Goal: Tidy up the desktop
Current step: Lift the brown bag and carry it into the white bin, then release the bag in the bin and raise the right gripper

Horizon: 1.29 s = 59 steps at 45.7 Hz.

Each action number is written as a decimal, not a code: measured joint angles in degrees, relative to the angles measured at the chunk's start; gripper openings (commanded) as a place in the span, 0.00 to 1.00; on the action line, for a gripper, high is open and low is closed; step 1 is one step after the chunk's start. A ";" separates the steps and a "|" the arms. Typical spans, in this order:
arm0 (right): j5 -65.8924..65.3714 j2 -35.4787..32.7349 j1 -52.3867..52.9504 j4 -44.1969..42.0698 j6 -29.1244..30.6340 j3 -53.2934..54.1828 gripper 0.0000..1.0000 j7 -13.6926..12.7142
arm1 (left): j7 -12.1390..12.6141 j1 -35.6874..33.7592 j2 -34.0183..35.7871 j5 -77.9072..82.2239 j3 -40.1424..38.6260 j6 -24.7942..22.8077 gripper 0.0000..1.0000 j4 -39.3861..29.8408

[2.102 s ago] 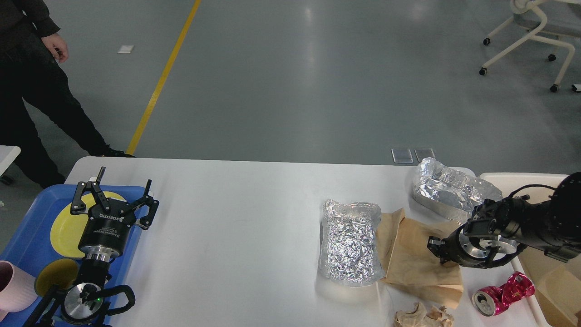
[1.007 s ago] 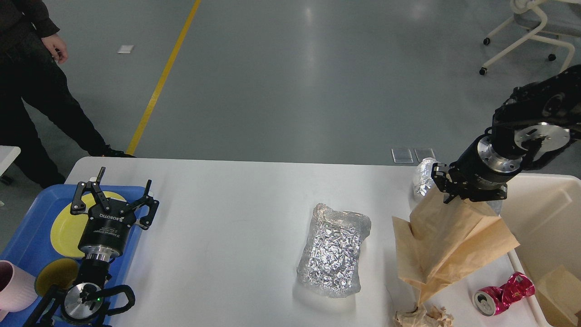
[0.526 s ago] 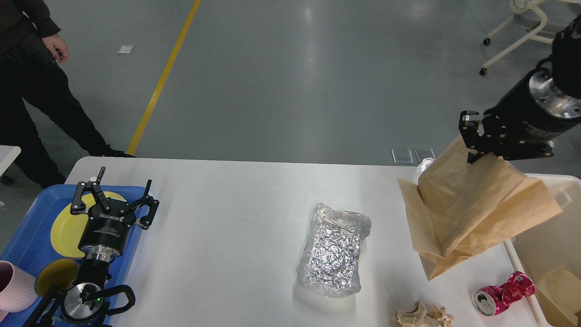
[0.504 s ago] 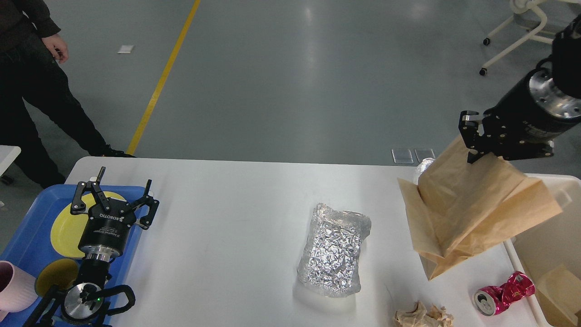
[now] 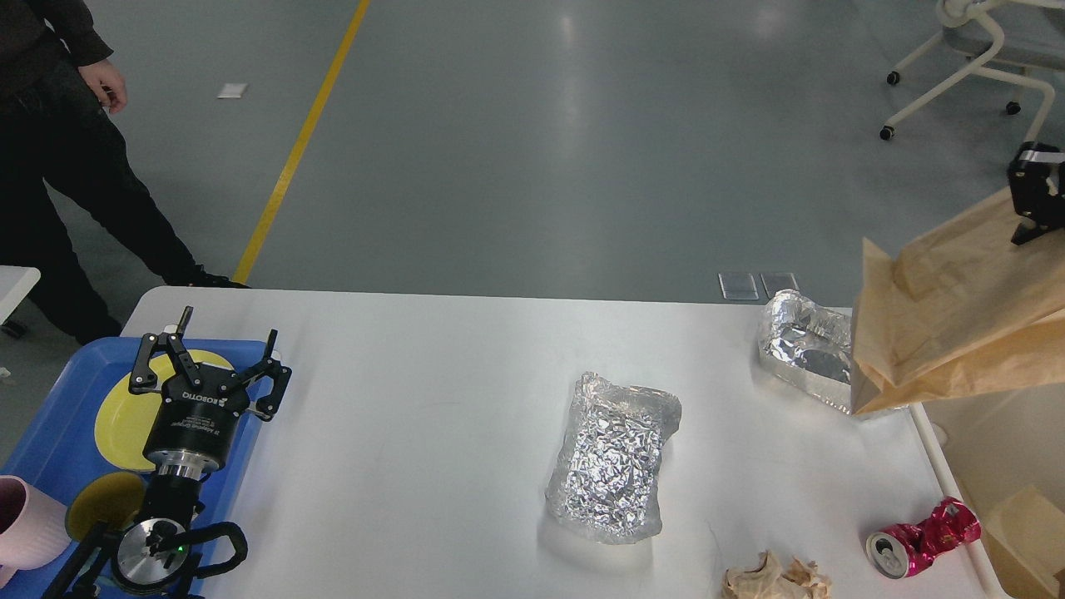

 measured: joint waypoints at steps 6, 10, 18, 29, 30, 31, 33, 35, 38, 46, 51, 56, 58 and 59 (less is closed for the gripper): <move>-0.48 -5.59 -11.91 -11.39 -0.68 0.58 0.00 0.00 | 0.00 0.00 0.00 0.00 0.00 0.00 0.96 0.00; -0.47 -8.36 -20.45 -17.87 -2.93 2.13 0.00 0.07 | 0.00 0.00 0.00 0.00 0.00 0.00 0.96 0.00; -0.41 -11.39 -40.49 -30.74 -8.87 11.52 0.00 0.12 | 0.00 0.00 0.00 0.00 0.00 0.00 0.96 0.01; -0.32 -11.88 -69.06 -51.00 -14.93 27.62 0.00 0.25 | 0.00 -0.01 0.00 -0.01 0.00 0.00 0.96 0.03; -0.29 -11.27 -71.24 -52.56 -15.89 28.75 0.00 0.26 | 0.01 -0.01 0.00 -0.01 0.00 0.00 0.96 0.03; -0.21 -10.55 -73.44 -54.11 -16.90 29.81 0.00 0.28 | 0.01 -0.01 0.00 -0.01 0.00 0.00 0.96 0.03; -0.05 -8.77 -78.53 -57.53 -19.16 31.96 0.00 0.26 | 0.01 -0.01 0.00 -0.01 0.00 0.00 0.96 0.03; 0.11 -7.22 -82.70 -60.47 -20.86 33.60 0.00 0.27 | 0.01 -0.01 0.00 -0.01 0.00 0.00 0.96 0.03; 0.23 -4.73 -88.61 -64.93 -22.79 35.88 0.00 0.23 | 0.01 -0.01 0.00 -0.02 0.00 0.00 0.96 0.03; 0.33 0.70 -99.95 -71.12 -25.93 40.25 0.00 0.20 | 0.01 -0.03 0.00 -0.03 0.00 0.00 0.96 0.00; 0.38 2.82 -102.92 -71.27 -27.75 41.39 0.00 0.19 | 0.01 -0.04 0.00 -0.03 0.00 0.00 0.96 -0.01; 0.39 4.44 -103.94 -71.21 -28.32 41.81 0.00 0.20 | 0.03 -0.06 0.00 -0.03 0.00 0.00 0.96 -0.01; 0.39 4.89 -104.11 -71.12 -28.38 41.84 0.00 0.18 | 0.03 -0.07 0.00 -0.03 0.00 0.00 0.96 -0.01; 0.39 5.11 -104.14 -71.11 -28.41 41.85 0.00 0.19 | 0.03 -0.07 0.00 -0.03 0.00 0.00 0.96 -0.01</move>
